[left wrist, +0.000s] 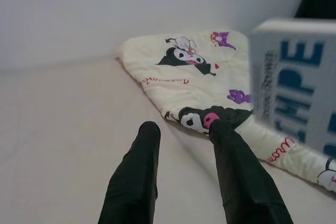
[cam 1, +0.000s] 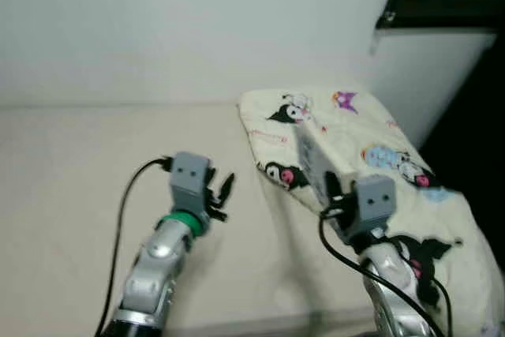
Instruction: Clean up the room
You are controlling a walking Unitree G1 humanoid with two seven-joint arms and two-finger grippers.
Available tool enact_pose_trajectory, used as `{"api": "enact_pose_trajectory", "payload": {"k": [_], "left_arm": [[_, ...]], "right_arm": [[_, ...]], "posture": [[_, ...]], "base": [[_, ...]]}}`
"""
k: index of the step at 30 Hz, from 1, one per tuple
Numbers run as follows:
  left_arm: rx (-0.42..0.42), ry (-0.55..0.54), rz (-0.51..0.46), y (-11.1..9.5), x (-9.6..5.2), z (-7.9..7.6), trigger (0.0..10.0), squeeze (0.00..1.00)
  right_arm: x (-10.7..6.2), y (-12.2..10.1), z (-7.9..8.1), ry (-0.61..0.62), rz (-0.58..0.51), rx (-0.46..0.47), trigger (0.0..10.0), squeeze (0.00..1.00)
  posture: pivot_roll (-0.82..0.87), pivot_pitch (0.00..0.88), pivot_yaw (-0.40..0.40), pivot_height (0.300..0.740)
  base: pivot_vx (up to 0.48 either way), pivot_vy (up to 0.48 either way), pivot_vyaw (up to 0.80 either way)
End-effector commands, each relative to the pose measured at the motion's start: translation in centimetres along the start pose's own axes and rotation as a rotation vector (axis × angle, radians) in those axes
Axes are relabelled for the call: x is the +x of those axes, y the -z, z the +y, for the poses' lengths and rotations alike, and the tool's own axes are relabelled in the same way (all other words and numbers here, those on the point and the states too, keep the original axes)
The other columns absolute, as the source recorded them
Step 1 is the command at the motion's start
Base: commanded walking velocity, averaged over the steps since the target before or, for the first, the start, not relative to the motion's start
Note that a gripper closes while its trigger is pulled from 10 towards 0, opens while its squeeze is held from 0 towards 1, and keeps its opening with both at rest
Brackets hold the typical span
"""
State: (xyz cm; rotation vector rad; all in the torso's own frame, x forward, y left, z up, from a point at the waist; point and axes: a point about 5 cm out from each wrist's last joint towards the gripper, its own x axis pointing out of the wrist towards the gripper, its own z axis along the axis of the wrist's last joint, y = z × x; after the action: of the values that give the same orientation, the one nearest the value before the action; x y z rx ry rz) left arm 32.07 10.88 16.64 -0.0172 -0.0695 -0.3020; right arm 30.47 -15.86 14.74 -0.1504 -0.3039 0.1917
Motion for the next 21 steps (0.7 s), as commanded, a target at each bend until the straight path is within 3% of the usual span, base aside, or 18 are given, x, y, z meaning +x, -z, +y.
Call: {"api": "enact_pose_trajectory", "payload": {"k": [1,21], "left_arm": [[0.001,0.004,0.034,0.85,-0.2,-0.22,10.0,0.0],[0.004,0.004,0.034,0.89,-0.17,-0.15,10.0,0.0]], "right_arm": [[-0.05,-0.13,-0.19,0.014,-0.015,0.006,10.0,0.0],[-0.09,0.01,0.01,0.011,-0.013,0.006,10.0,0.0]], "posture": [[-0.14,0.054,0.037,0.74],[-0.14,0.052,0.043,0.74]], "base": [[0.0,0.48,0.0],[0.0,0.48,0.0]]}}
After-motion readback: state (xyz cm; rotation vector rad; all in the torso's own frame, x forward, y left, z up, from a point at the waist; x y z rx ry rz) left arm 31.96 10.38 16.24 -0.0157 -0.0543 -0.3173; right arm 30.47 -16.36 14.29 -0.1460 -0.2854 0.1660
